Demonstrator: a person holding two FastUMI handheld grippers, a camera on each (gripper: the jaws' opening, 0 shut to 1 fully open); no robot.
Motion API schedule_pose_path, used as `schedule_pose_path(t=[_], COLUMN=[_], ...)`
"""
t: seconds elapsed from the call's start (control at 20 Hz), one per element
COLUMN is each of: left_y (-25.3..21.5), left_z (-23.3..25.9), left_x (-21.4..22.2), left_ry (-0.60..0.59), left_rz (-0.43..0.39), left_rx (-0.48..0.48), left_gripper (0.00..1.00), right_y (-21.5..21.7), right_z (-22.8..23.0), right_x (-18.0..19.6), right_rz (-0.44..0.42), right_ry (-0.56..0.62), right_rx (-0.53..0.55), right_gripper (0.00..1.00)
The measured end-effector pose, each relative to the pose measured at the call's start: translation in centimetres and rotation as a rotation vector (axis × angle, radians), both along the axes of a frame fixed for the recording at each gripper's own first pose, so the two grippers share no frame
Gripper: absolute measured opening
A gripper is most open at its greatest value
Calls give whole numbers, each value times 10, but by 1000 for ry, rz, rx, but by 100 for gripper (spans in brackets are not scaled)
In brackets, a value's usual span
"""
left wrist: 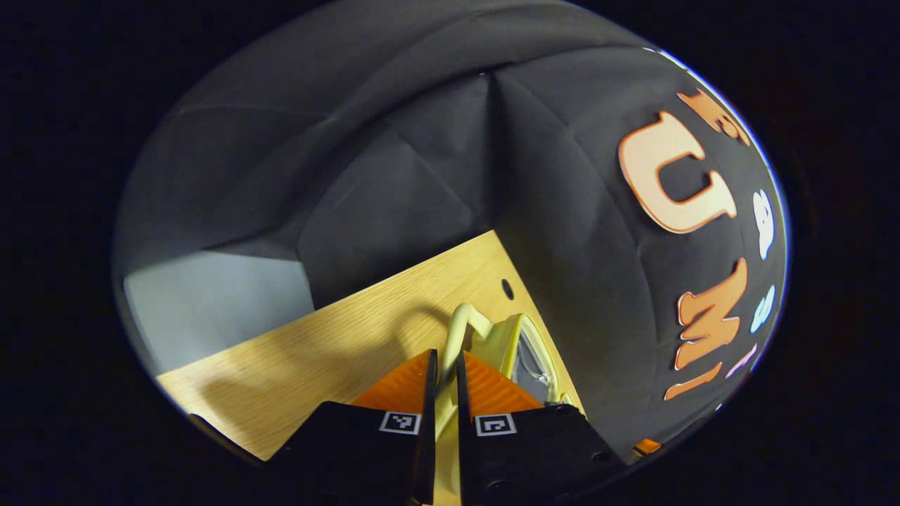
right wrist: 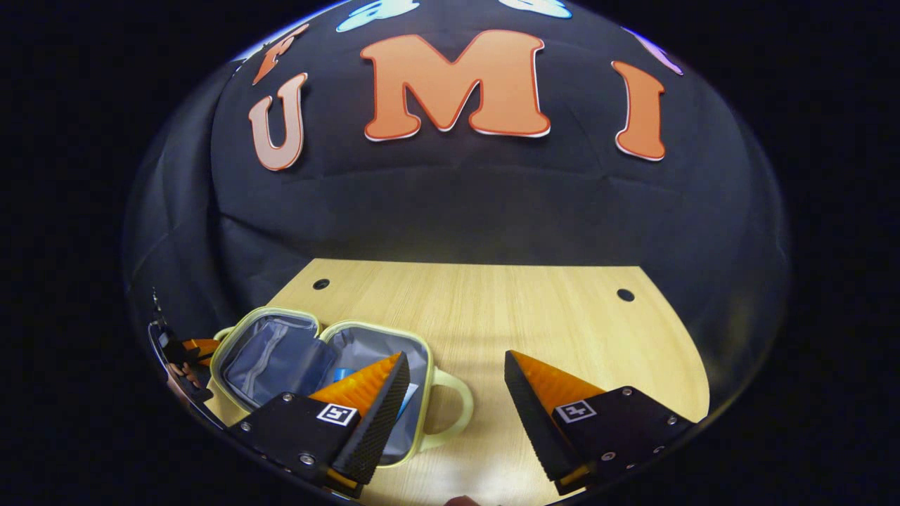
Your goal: First open the suitcase, pack the skin care products into it, and then close the suitcase.
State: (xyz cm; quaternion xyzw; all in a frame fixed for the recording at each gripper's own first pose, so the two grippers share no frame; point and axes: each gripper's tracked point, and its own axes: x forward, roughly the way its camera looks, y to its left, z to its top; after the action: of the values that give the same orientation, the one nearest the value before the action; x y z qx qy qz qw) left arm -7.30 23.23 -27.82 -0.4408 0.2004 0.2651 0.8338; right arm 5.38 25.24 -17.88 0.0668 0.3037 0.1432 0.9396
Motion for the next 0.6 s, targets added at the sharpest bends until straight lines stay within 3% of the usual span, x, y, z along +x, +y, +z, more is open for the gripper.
schedule_pose_path(t=[0.2,0.3,0.35,0.6], left_y=[-28,-43,-49,-84], left_z=[92,131,126,168], left_x=[26,31,42,59], left_ry=[-94,-91,-52,-57], left_rz=[-96,-115,-135,-173], left_rx=[141,229,254,334], left_gripper=[8,12,2,2], right_y=[-29,-43,-49,-84], right_z=[8,11,13,25], right_x=[-1,-1,-2,-5], right_rz=[-18,-29,-31,-15], right_ry=[-37,-57,-67,-144], right_rx=[-28,-31,-26,-27], right_gripper=[87,87,87,87])
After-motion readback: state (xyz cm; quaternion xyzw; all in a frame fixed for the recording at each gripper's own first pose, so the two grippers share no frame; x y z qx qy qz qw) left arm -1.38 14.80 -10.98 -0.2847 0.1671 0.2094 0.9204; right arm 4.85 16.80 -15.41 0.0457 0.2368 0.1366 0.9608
